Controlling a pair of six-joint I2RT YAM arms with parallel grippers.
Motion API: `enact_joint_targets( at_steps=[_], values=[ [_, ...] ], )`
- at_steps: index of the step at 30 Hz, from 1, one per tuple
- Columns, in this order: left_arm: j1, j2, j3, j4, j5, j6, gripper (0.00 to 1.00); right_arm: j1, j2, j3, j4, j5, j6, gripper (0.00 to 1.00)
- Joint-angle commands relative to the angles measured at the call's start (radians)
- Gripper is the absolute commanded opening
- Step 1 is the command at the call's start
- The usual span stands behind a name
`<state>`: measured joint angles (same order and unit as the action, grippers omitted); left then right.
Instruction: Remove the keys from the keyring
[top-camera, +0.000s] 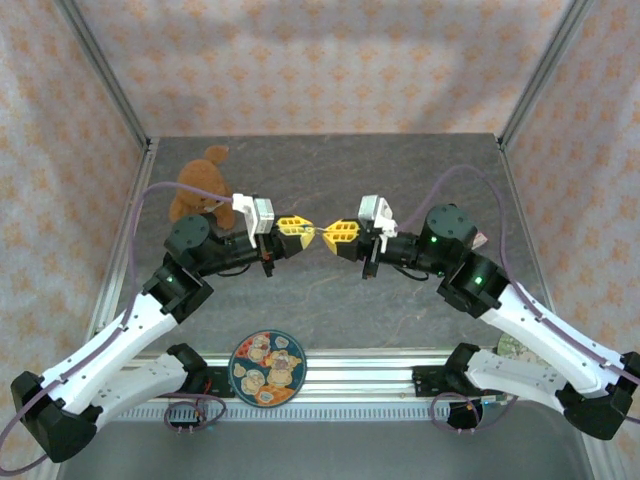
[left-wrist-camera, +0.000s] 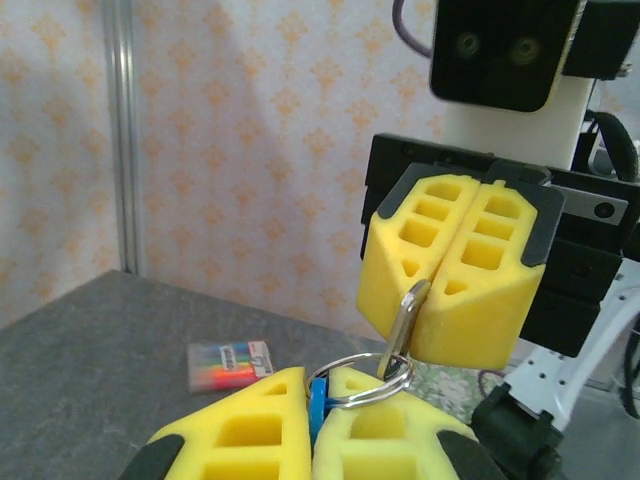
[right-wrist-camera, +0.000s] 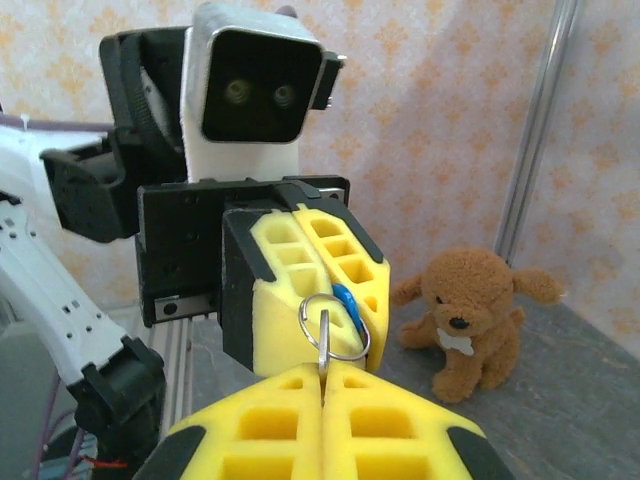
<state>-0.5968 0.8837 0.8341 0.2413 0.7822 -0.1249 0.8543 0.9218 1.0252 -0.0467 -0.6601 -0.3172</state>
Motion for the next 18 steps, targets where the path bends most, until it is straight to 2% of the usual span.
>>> enact_joint_targets(
  at_steps=[1,11,18],
  values=[
    [0.064,0.0,0.077,-0.008,-0.106,-0.055,0.0,0.069,-0.033,0.073,-0.199,-0.072,-0.179,0.0],
    [0.096,0.026,0.132,-0.093,-0.052,-0.107,0.0,0.176,-0.014,0.146,-0.39,-0.013,-0.37,0.0],
    [0.125,0.045,0.158,-0.122,-0.017,-0.145,0.0,0.28,0.04,0.233,-0.554,0.071,-0.491,0.0]
  ],
)
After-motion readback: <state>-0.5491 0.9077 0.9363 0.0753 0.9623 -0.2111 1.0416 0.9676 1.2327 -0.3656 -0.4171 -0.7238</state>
